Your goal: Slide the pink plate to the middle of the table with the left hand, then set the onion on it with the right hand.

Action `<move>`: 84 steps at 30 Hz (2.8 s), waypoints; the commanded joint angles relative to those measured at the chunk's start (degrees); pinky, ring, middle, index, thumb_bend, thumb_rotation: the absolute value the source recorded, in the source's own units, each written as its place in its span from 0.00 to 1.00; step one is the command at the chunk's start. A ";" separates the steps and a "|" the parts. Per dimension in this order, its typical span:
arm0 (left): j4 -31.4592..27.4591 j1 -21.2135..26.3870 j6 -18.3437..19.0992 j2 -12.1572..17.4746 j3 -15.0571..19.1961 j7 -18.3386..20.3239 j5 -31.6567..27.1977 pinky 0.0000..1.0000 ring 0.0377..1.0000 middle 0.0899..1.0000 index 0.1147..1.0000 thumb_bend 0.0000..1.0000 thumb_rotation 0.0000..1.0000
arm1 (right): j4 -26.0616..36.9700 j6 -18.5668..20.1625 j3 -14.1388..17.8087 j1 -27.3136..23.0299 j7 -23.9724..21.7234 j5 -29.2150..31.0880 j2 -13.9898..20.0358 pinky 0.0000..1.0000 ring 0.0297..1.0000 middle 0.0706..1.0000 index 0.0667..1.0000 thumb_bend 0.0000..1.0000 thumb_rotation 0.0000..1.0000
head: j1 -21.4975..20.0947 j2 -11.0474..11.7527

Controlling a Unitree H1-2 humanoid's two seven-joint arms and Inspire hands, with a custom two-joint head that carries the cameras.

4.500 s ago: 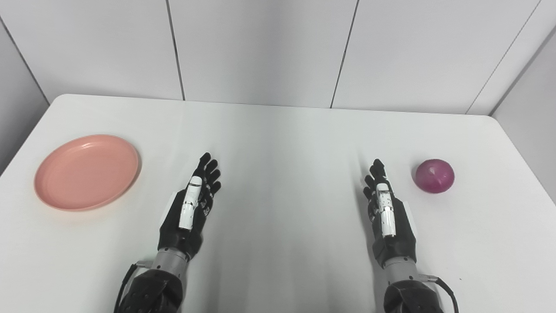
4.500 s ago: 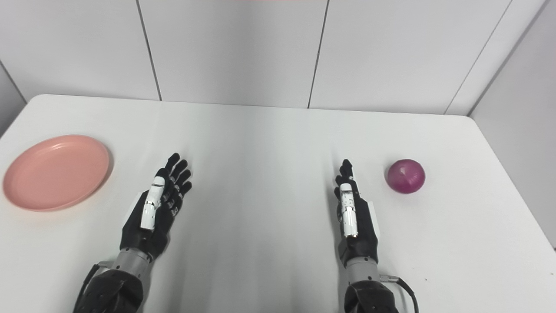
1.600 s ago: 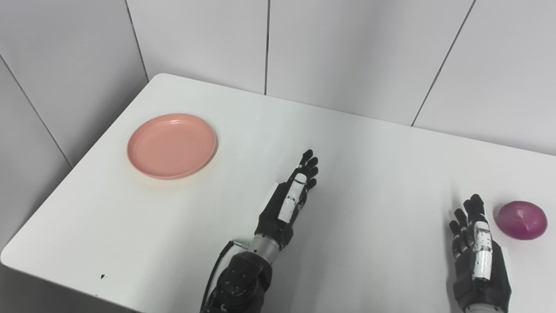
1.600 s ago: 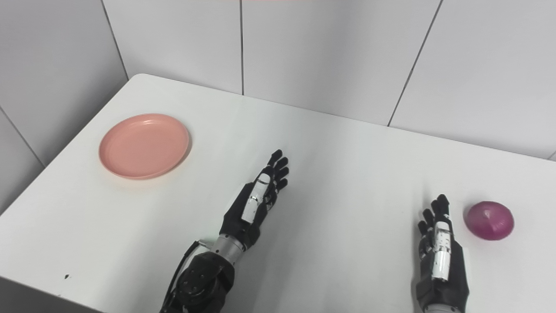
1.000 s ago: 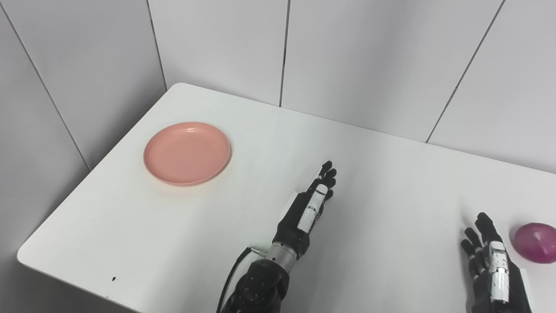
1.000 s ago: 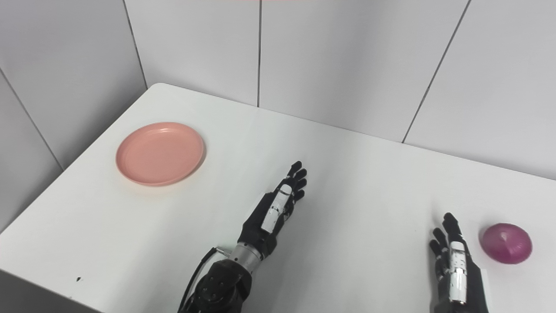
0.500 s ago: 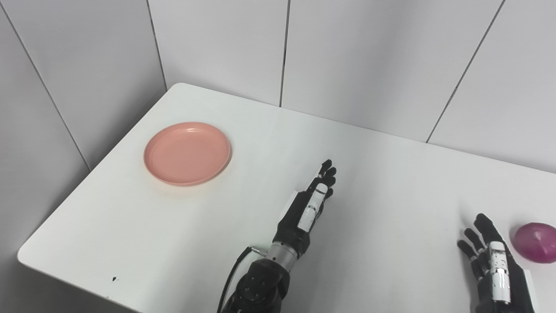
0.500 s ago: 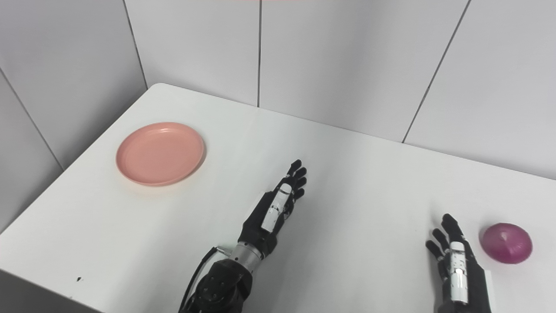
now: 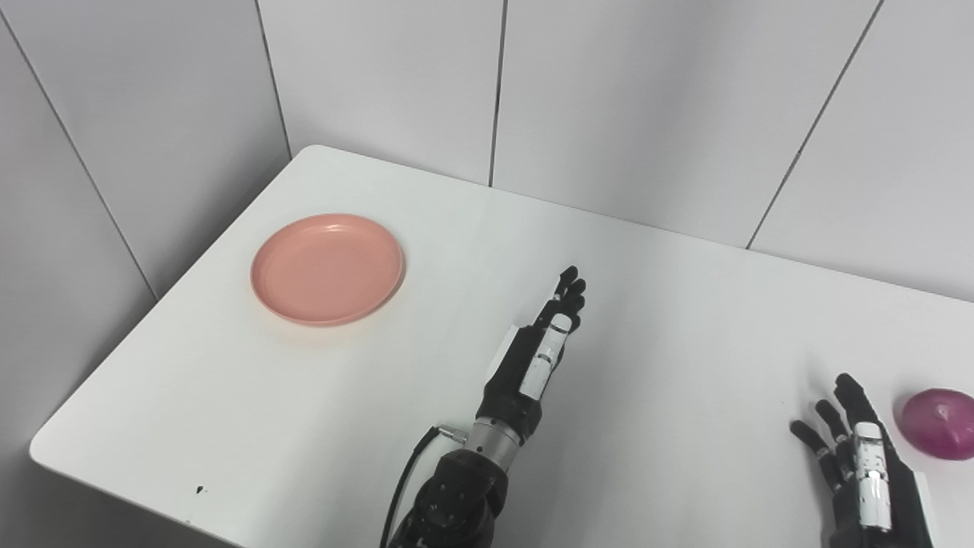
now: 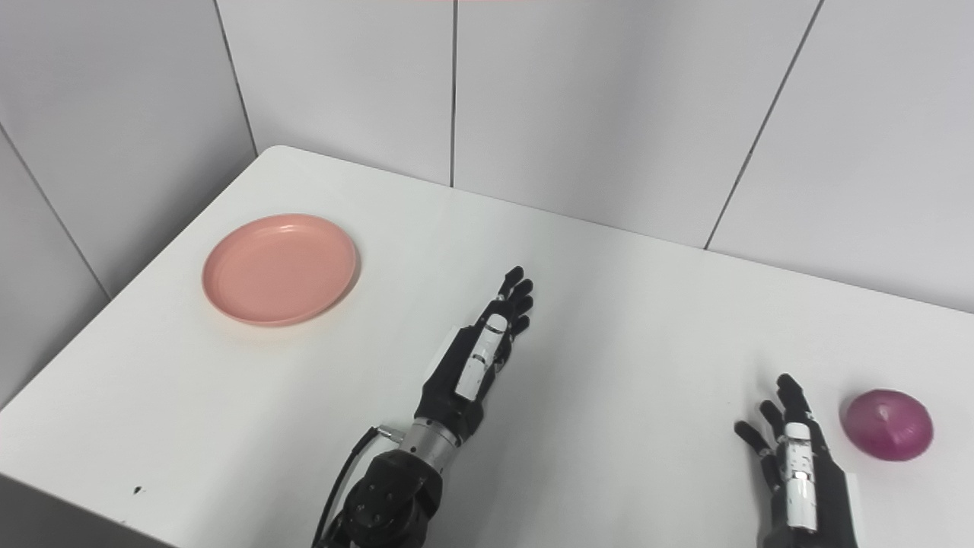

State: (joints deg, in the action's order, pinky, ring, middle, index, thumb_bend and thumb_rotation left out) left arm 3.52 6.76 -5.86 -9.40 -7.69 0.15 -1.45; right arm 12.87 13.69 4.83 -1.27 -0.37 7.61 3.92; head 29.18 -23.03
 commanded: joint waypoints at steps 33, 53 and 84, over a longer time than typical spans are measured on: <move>-13.56 7.87 5.52 4.82 10.09 -2.41 -1.67 0.98 0.95 0.96 0.94 0.51 1.00 | -0.88 -1.75 -0.07 -1.55 -0.60 0.38 0.03 0.92 0.95 0.97 0.92 0.51 0.86 | 0.74 0.00; -18.79 10.94 9.50 8.59 15.35 -4.19 -2.22 0.97 0.95 0.96 0.94 0.47 1.00 | -1.15 -1.86 0.08 -1.64 -0.58 0.81 -0.13 1.00 0.97 0.98 0.94 0.45 0.88 | 1.34 0.64; -20.67 14.37 13.45 15.73 21.81 -8.02 -0.73 0.96 0.95 0.95 0.92 0.43 1.00 | -2.08 -2.28 0.29 -1.56 -1.25 1.25 0.78 1.00 0.98 0.98 0.94 0.45 0.90 | 3.43 1.74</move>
State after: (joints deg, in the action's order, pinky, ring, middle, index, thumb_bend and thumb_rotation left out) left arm -15.12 18.56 7.96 5.31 13.91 -7.11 -2.42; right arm 10.86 12.48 5.03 -2.40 -0.95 8.50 4.46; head 32.69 -21.27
